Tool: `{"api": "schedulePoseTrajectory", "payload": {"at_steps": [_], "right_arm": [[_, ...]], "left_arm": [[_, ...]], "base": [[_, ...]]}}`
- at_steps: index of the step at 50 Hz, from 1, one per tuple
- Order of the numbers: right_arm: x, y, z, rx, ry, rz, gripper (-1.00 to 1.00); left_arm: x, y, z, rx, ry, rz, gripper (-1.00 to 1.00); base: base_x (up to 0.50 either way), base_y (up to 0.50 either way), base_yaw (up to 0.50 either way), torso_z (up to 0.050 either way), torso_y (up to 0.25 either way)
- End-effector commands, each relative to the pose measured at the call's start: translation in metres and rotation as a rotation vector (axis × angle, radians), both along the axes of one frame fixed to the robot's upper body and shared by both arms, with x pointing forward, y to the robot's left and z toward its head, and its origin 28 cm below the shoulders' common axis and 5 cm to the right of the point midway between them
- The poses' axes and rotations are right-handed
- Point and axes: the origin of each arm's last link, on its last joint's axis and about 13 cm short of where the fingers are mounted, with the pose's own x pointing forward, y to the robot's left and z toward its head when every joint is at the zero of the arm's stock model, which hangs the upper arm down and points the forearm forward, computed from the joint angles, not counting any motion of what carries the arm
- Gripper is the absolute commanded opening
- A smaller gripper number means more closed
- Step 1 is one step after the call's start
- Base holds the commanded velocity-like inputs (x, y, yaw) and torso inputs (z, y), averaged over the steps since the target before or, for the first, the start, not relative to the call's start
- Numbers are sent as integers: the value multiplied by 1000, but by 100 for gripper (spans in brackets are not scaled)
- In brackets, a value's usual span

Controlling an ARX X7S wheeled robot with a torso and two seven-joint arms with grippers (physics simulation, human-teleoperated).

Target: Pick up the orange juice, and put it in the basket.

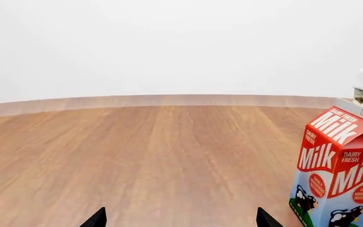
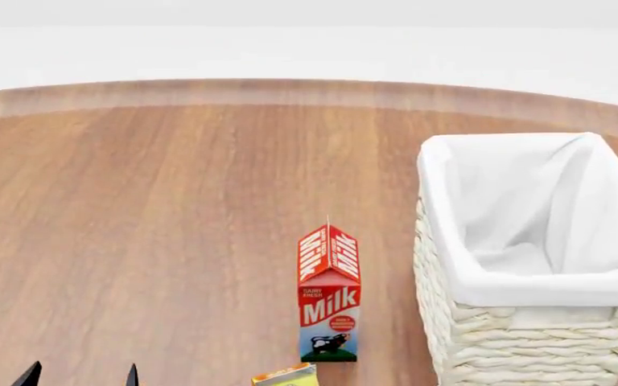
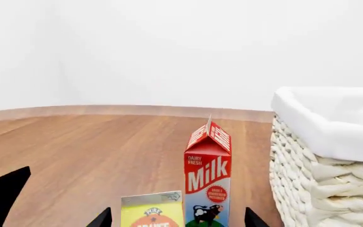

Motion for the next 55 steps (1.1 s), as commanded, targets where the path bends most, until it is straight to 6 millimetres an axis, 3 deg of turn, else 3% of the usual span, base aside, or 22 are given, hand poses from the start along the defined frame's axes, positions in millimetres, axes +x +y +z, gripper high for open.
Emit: {"api": "schedulePoseTrajectory", "payload": {"at_steps": [1,30,55], "right_arm": [[-13,4,0,11,-3,31,100],[-4,18,-29,-30,41,-1,100],[9,24,-38,-44,68,34,100]], "left_arm": [[0,0,0,0,0,0,100],[0,0,0,0,0,0,100],[0,0,0,0,0,0,100]], "base": [[0,0,0,0,0],[0,0,0,0,0],[0,0,0,0,0]]}}
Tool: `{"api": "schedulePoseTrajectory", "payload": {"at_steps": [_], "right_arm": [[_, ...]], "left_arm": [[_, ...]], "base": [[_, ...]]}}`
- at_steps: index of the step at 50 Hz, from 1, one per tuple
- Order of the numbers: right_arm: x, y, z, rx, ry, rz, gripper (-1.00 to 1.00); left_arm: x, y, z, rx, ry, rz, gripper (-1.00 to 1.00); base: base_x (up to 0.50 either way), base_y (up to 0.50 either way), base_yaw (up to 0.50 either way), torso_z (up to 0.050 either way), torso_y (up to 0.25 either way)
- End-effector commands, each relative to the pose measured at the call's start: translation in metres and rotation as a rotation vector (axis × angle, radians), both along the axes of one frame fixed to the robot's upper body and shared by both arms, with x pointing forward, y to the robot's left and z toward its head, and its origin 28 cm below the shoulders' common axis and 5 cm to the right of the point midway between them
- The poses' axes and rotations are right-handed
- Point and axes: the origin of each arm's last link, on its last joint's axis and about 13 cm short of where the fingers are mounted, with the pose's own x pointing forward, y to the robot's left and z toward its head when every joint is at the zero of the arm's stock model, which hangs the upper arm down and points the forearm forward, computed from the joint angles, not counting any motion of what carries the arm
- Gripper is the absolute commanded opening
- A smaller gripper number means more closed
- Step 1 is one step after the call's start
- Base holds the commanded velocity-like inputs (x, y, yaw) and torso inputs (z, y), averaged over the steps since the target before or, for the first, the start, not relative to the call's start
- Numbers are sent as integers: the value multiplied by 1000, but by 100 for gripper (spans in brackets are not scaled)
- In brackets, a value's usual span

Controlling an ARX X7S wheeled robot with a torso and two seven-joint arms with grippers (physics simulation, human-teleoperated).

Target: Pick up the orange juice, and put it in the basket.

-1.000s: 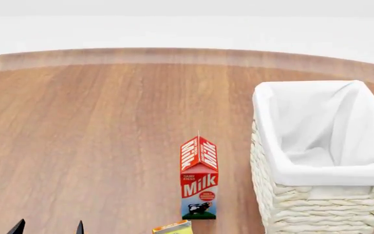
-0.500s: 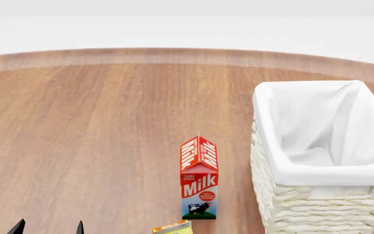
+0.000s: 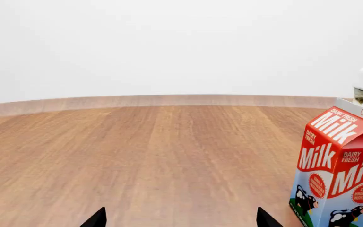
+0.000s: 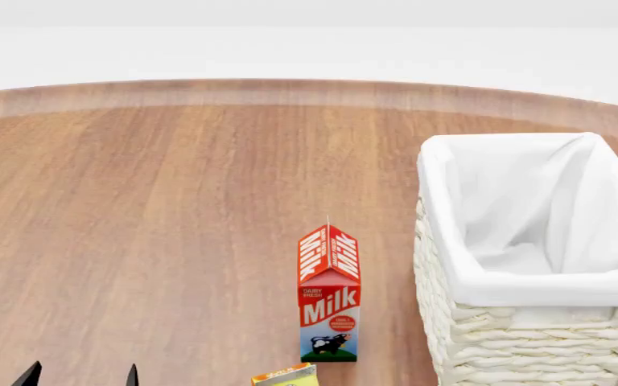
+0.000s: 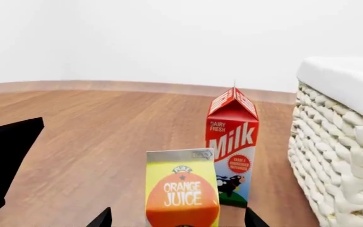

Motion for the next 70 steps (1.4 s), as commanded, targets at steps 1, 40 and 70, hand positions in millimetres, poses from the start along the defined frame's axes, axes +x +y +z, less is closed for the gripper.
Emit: {"api": "schedulePoseTrajectory", "payload": {"at_steps": [1,40,70], "right_arm": [[7,1,-4,1,15,8,100],[26,1,-19,-35,39,-7,100],[32,4,-28,-46,59,-15,100]], "left_arm": [[0,0,0,0,0,0,100],[0,0,0,0,0,0,100],[0,0,0,0,0,0,100]], "base": [[0,0,0,0,0],[0,0,0,0,0],[0,0,0,0,0]]}}
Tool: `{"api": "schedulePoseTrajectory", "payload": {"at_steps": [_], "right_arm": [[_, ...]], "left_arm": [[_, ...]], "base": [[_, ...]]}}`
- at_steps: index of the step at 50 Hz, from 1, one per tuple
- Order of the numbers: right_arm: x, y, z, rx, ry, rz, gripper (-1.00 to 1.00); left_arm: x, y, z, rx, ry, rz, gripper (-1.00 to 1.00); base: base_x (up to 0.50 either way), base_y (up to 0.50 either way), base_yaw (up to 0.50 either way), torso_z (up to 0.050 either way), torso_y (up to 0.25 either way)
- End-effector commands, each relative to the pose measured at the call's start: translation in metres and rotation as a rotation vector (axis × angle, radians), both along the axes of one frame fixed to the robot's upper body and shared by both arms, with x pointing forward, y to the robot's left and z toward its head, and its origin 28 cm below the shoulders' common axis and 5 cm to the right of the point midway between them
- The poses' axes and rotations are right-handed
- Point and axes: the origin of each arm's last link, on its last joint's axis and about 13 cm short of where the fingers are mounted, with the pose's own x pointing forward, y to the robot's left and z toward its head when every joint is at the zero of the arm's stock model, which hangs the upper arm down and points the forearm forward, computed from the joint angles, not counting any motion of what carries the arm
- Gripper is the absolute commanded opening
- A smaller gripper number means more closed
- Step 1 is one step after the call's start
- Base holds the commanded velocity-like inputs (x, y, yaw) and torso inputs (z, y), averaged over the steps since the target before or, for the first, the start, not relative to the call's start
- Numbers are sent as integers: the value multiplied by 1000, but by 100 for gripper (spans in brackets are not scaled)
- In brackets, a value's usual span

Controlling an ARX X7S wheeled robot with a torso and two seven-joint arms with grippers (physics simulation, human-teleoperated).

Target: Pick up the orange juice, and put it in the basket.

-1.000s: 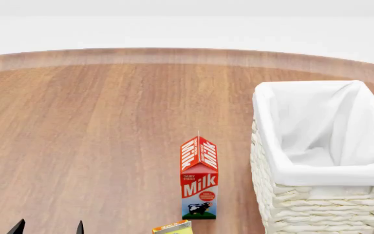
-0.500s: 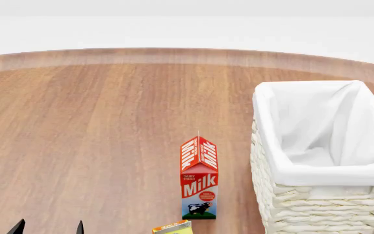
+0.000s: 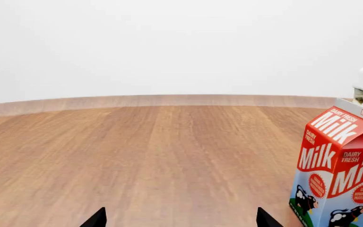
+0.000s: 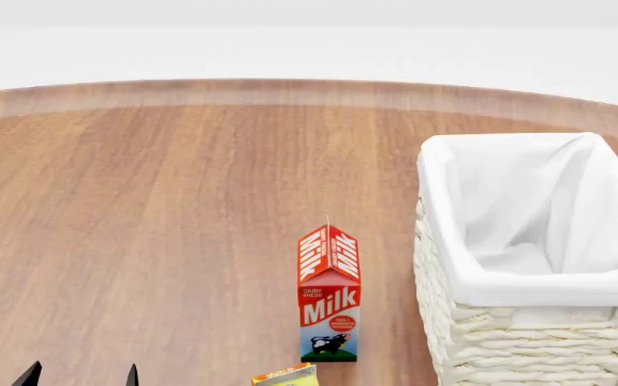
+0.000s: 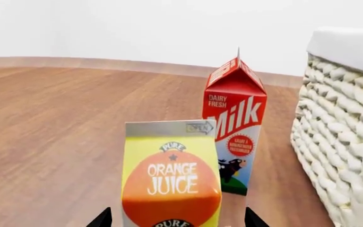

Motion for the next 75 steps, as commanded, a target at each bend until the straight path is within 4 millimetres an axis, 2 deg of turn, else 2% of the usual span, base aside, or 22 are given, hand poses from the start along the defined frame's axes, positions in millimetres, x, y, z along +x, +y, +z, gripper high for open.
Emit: {"api": "schedulePoseTrajectory", "payload": {"at_steps": [1,40,75], "right_arm": [[1,1,-3,0,6,-1,100],[7,6,-4,-1,8,5,100],[20,11,-8,-22,9,-1,100]], "left_arm": [[0,0,0,0,0,0,100],[0,0,0,0,0,0,100],[0,0,0,0,0,0,100]], "base": [[0,0,0,0,0],[0,0,0,0,0],[0,0,0,0,0]]}}
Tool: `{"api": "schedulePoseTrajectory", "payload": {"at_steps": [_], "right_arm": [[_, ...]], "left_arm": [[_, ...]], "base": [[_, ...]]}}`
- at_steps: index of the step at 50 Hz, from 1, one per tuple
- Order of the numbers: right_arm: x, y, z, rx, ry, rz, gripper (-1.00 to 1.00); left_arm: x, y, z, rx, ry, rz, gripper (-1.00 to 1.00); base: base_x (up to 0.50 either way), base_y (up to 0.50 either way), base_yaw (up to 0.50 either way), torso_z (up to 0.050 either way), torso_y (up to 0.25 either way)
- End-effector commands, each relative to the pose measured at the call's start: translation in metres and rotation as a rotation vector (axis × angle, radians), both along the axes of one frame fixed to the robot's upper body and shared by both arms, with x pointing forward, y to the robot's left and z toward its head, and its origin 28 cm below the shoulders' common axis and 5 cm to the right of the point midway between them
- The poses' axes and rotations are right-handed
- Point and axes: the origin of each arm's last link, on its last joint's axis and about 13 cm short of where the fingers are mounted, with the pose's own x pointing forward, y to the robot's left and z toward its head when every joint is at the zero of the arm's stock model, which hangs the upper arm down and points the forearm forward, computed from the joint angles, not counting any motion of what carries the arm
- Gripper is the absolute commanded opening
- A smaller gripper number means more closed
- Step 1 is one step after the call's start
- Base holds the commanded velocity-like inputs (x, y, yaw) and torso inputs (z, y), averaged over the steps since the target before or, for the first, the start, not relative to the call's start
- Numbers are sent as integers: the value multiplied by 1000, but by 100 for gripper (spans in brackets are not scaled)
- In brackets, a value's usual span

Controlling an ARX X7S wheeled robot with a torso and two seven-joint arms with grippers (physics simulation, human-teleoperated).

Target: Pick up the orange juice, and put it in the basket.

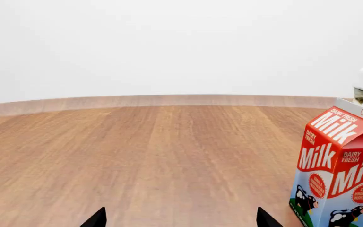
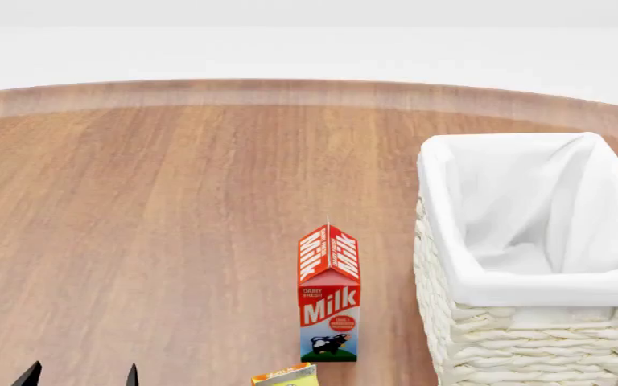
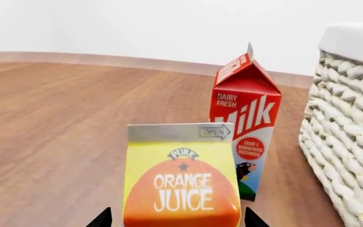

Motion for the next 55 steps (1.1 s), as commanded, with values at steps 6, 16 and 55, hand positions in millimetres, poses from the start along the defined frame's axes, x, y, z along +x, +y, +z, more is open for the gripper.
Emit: {"api": "schedulePoseTrajectory", "payload": {"at_steps": [6,16,55], "right_arm": [[5,1,-5,-13,8,-5,100],[5,1,-6,-17,8,-3,100],[-28,-1,70,71,-156,52,-100]], "left_arm": [[0,0,0,0,0,0,100],[0,0,0,0,0,0,100],[0,0,0,0,0,0,100]], "base": [[0,0,0,0,0],[0,0,0,0,0],[0,0,0,0,1]]}}
